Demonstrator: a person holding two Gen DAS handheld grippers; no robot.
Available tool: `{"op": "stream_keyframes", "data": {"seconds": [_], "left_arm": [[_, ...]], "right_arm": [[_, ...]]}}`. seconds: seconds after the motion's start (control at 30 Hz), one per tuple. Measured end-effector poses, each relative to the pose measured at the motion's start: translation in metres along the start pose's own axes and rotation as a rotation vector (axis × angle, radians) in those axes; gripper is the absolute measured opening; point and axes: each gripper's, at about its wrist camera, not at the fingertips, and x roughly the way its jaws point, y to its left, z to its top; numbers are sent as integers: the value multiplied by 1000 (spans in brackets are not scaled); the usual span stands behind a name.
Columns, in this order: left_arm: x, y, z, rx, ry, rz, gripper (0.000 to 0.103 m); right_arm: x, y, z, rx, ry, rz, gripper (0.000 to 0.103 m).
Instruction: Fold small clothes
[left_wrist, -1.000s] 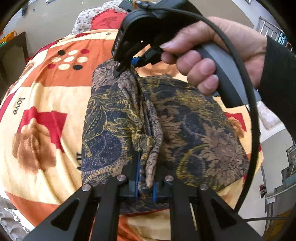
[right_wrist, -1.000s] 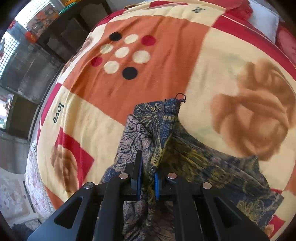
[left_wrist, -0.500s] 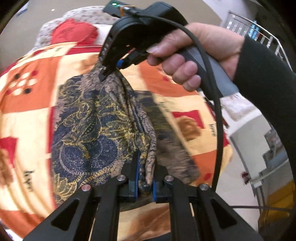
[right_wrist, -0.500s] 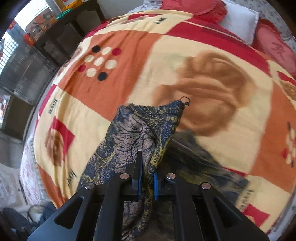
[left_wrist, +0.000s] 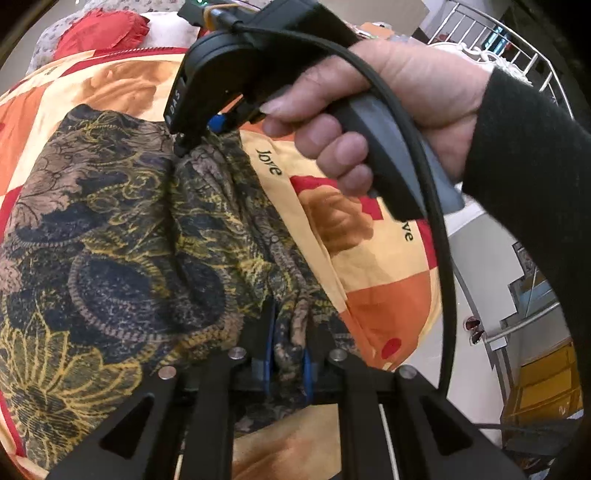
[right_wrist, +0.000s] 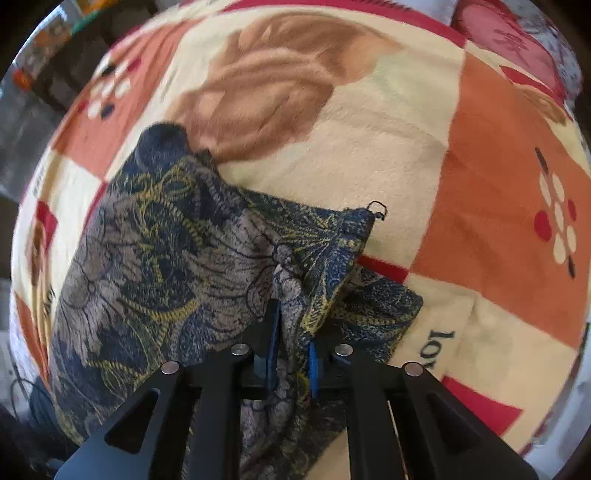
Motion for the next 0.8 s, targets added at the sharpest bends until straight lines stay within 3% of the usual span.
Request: {"op": "stream_keyframes", "data": {"seconds": [0.1,0.27,0.37,0.5,0.63,0.73,0.8], "left_arm": [[-3,-3,-3,-13,-3,-53,10],[-3,-11,-12,13,-14,-67,11],[3,-5,-20,35,21,-115,20],[-6,3,-27,10,30,-174,29],[-39,10,-27,-16,32,-241,36],[-87,29,-28,20,-97,-154,59],[-107,49,-28,33,-193,-43,62]], "right_arm": [[-8,-7,-9,34,-42,21,24],[-35,-17,-28,71,-134,66,22],[-39,-22,-38,102,-129,31,22],[-33,-30,-52,183,-93,-45,43],[-72,-37,-74,258,-220,-46,43],[-111,-27,-107,250,-321,-84,43],[-128,4,-132,171,-397,17,43]]}}
